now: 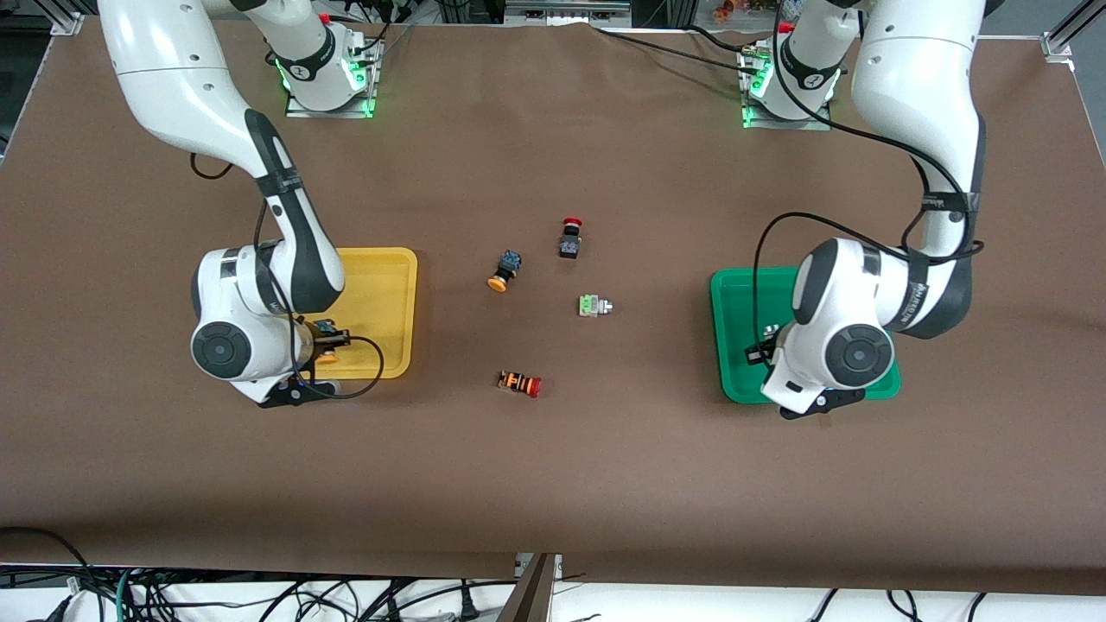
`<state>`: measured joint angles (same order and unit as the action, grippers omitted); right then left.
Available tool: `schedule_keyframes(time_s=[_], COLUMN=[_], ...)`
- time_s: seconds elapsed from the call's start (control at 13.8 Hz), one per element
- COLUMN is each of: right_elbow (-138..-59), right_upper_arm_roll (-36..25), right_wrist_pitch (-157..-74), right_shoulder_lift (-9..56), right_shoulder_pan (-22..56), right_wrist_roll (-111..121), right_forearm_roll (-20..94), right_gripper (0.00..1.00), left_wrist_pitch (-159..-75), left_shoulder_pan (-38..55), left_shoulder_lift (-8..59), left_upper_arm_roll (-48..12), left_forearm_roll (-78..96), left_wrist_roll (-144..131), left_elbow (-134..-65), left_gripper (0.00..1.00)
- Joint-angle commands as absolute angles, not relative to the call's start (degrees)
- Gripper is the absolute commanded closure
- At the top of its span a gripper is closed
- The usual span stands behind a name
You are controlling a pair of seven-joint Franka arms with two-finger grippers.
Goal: Place green and yellow buttons in trays
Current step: 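Place the yellow button in the yellow tray while the left places green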
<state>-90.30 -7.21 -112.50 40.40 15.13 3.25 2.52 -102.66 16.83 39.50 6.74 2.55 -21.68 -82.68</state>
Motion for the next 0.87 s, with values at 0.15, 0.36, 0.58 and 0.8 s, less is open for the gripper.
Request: schedule_keyframes(time_s=[0.15, 0.36, 0.58, 0.8], right_elbow=[-98.70, -93.80, -89.83, -90.09], right_upper_arm_roll=[-11.34, -9.24, -3.71, -2.20], right_wrist_pitch=[-112.42, -108.39, -105.02, -110.64], right_shoulder_lift=[35.42, 34.63, 35.15, 37.26], right_shoulder_pan=[16.26, 16.96, 20.46, 29.06], right_wrist_roll=[7.92, 3.89, -11.45, -26.33], right_forearm_roll=[3.51, 7.09, 12.39, 13.09], right_gripper=[0.34, 0.00, 0.00, 0.00], left_wrist_pitch=[-119.67, -119.53, -113.85, -111.09], left_shoulder_pan=[16.34, 16.44, 16.52, 17.57], left_shoulder_lift=[36.47, 34.38, 31.91, 32.08], left_upper_arm_roll=[5.80, 5.45, 0.73, -2.10], left_forearm_roll=[1.76, 1.85, 3.50, 5.88], left_wrist_roll=[-11.08, -10.55, -12.73, -30.68], left_elbow=[-98.33, -97.65, -92.93, -88.95], left_gripper=[0.50, 0.00, 0.00, 0.00])
